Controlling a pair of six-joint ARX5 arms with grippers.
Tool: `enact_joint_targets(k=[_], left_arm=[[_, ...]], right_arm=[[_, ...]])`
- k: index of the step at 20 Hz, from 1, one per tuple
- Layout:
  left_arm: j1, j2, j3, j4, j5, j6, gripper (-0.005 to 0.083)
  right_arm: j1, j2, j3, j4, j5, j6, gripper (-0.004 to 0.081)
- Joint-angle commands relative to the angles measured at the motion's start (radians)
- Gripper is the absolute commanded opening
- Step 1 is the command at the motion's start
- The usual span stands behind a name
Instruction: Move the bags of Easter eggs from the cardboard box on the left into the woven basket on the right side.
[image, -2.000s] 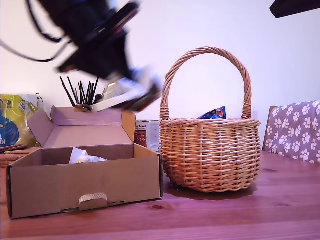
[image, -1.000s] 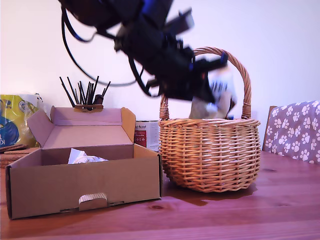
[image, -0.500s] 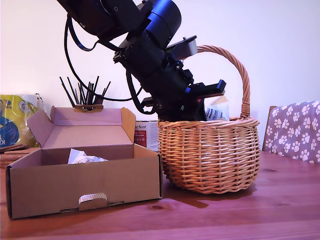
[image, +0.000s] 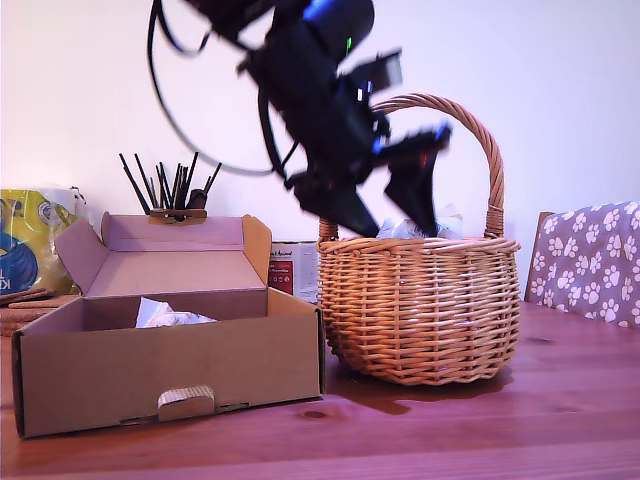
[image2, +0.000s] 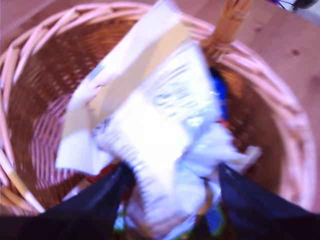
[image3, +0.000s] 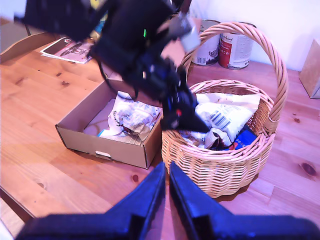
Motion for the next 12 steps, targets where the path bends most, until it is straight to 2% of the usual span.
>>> enact_joint_targets(k=[1,3,6,12], left_arm=[[-0.004,-0.030,0.013,-0.062,0.034,0.004,0.0619],[-0.004,-0.078,0.018,-0.138,0.054,0.006,0.0610],[0.000,-0.150,0.018,-0.298,0.034,0.044,0.0474],[0.074,-0.194,0.007,-0.550,-0.012,0.108,0.0462]], right_arm=[[0.002,-0.002,0.003,0.004,-0.001,0.004,-0.0013],[0.002,-0.002,0.003,0.004,-0.001,0.004,-0.0013],[0.003,-0.002,0.003,0.007,-0.001,0.004,-0.0013],[0.003,-0.002,0.003,0.009,-0.001,0.004,-0.0013]])
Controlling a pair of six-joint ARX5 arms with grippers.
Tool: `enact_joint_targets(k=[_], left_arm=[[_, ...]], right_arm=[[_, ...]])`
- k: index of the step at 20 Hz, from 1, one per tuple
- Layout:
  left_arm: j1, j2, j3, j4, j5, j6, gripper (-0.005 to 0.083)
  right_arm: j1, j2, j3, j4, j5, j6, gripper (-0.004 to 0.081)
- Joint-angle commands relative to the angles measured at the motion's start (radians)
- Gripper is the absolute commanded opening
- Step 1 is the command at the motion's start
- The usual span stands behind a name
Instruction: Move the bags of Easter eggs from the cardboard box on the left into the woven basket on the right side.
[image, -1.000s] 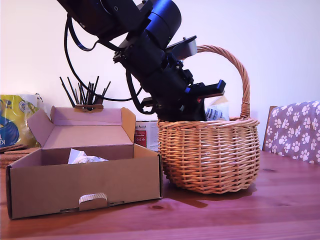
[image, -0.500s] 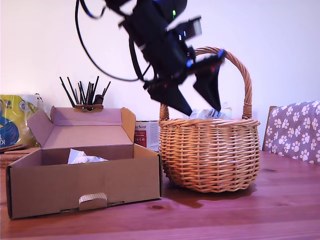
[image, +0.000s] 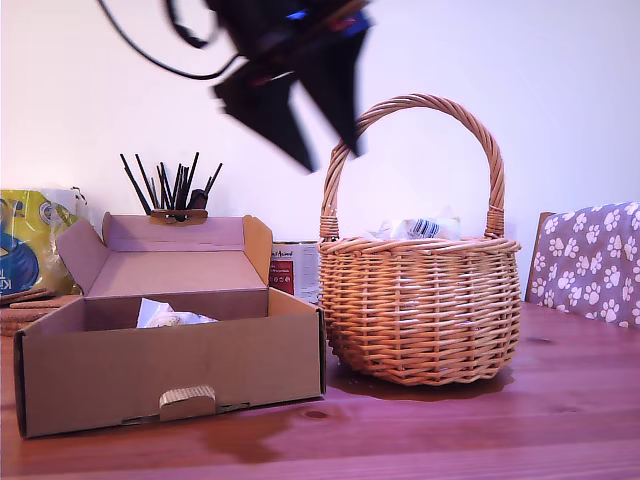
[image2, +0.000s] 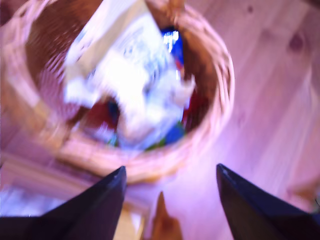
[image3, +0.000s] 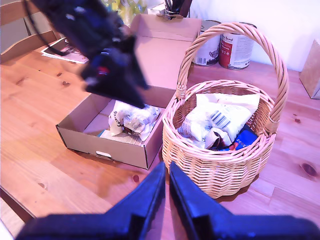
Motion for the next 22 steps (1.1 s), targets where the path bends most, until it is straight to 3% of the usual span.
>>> enact_joint_targets(k=[1,4,8,12,13,16,18,22], left_arm=[[0.038,0.027,-0.034,-0.033,-0.006,0.009,0.0459],[0.076,-0.022,-0.120,-0.013,0.034,0.035,0.0340],[0.120,-0.147,-0.311,0.118,0.047,0.045,0.0344],[0.211,-0.252,-0.513,0.369,0.047,0.084,0.0346],[0.237,-0.254,-0.533,0.404,0.047,0.084,0.0387],[0.286,-0.216,-0.537,0.494,0.012,0.073,0.0777],[0.300,-0.184,-0.537,0.589,-0.027,0.076,0.0790],[0.346,-0.090,-0.537,0.651,-0.022,0.048,0.0790]], right_arm=[[0.003,-0.002,0.003,0.006,-0.003,0.003,-0.0013],[0.003,-0.002,0.003,0.006,-0.010,0.004,-0.0013],[0.003,0.000,0.003,0.006,-0.010,0.004,-0.0013],[0.003,0.000,0.003,0.006,-0.010,0.004,-0.0013],[0.003,0.000,0.003,0.006,-0.010,0.004,-0.0013],[0.003,0.000,0.003,0.005,-0.010,0.007,-0.0013],[0.003,0.000,0.003,0.005,-0.010,0.007,-0.0013],[0.003,0.000,0.003,0.005,-0.010,0.007,-0.0013]])
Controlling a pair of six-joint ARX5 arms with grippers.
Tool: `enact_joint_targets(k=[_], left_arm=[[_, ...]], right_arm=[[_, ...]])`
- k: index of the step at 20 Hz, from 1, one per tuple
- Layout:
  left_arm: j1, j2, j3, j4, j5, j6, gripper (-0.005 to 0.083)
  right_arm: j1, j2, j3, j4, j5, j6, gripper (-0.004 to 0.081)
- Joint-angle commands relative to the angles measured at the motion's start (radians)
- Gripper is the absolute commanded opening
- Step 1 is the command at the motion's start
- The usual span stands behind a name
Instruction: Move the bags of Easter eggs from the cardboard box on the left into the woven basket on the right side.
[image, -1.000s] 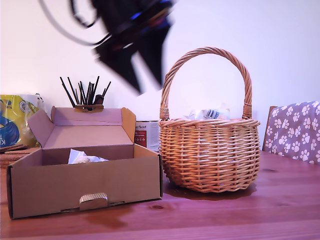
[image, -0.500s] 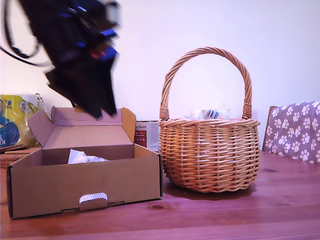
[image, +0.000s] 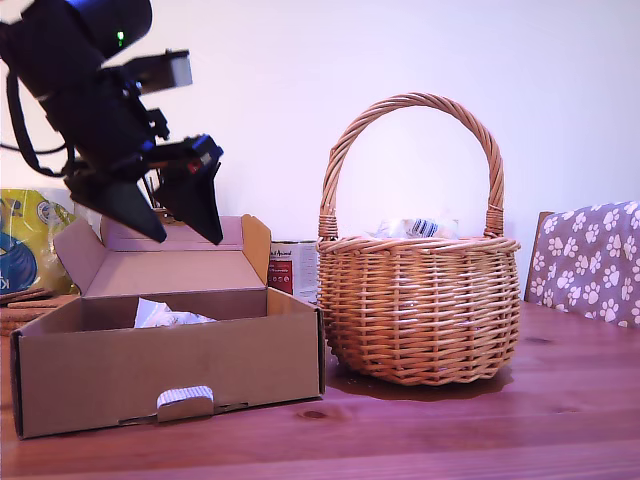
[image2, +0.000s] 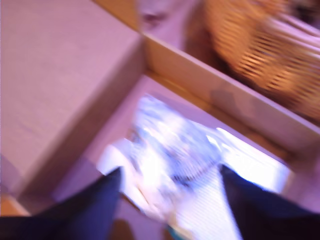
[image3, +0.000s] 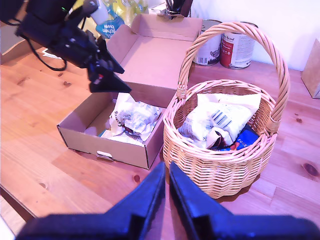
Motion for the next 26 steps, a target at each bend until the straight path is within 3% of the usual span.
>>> enact_joint_targets(k=[1,5,12,15,17,22,23,26], left_arm=[[0.024,0.076,-0.021,0.019,0.000,-0.007,0.0790],[0.056,0.174,-0.020,0.038,0.014,-0.009,0.0790],[0.062,0.240,-0.020,0.027,0.184,-0.058,0.0790],[0.062,0.257,-0.020,0.003,0.198,-0.061,0.0752],[0.062,0.259,-0.020,-0.006,0.204,-0.058,0.0650],[0.062,0.259,-0.016,0.003,0.204,-0.058,0.0184],[0.062,0.259,-0.013,0.003,0.204,-0.058,0.0139],[0.062,0.241,-0.008,0.004,0.204,-0.055,0.0130]], right_arm=[[0.003,0.000,0.003,0.006,-0.004,0.005,-0.0013],[0.003,0.000,0.003,0.005,-0.004,0.005,-0.0013],[0.003,0.000,0.003,0.007,-0.003,0.021,-0.0013],[0.003,0.000,0.003,0.008,-0.004,0.024,-0.0013],[0.003,0.000,0.003,0.008,-0.004,0.024,-0.0013],[0.003,0.000,0.003,0.007,-0.004,0.024,-0.0013],[0.003,0.000,0.003,0.007,-0.004,0.024,-0.0013],[0.003,0.000,0.003,0.006,-0.004,0.024,-0.0013]])
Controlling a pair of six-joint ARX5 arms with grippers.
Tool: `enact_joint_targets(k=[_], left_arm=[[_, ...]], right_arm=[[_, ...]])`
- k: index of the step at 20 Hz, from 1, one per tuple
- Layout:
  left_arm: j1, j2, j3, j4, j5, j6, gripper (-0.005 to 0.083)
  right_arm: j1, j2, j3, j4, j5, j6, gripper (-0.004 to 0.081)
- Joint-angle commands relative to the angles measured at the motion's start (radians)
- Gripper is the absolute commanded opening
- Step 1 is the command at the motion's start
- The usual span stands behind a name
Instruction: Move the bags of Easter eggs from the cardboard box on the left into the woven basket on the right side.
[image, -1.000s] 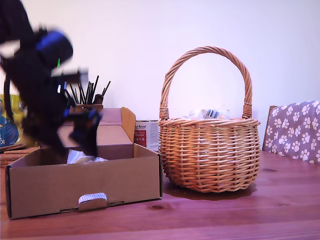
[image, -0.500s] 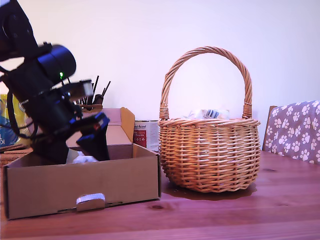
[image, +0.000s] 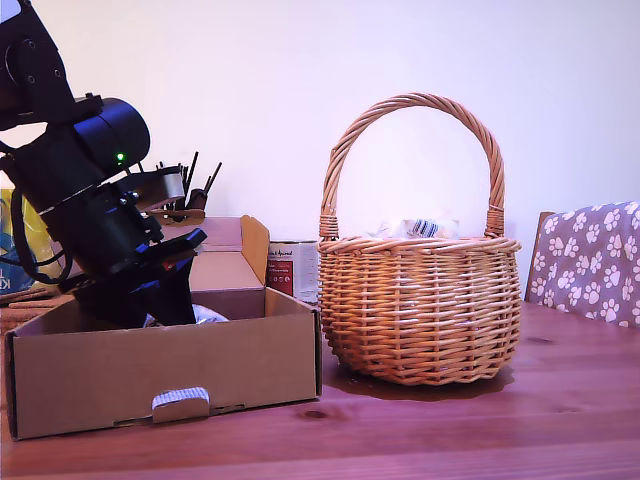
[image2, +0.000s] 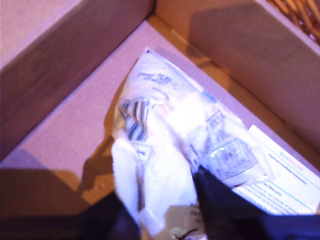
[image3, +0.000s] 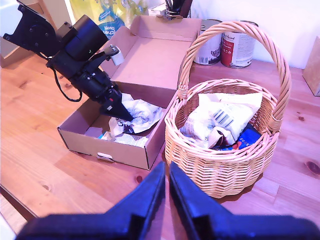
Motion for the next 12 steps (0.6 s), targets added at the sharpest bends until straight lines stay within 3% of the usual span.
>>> enact_joint_targets(k=[1,7,12], left_arm=[[-0.003,-0.006,-0.010,-0.003,-0.005,0.006,0.0130],[-0.003,-0.196,-0.010,-0.082,0.035,0.036,0.0130],[-0.022,-0.352,-0.010,-0.134,0.182,0.051,0.0130]], right_arm=[[0.003,0.000,0.003,0.005,-0.003,0.003,-0.0013],[0.003,0.000,0.003,0.006,0.002,0.003,-0.0013],[0.003,0.000,0.003,0.019,0.009,0.004,-0.0013]])
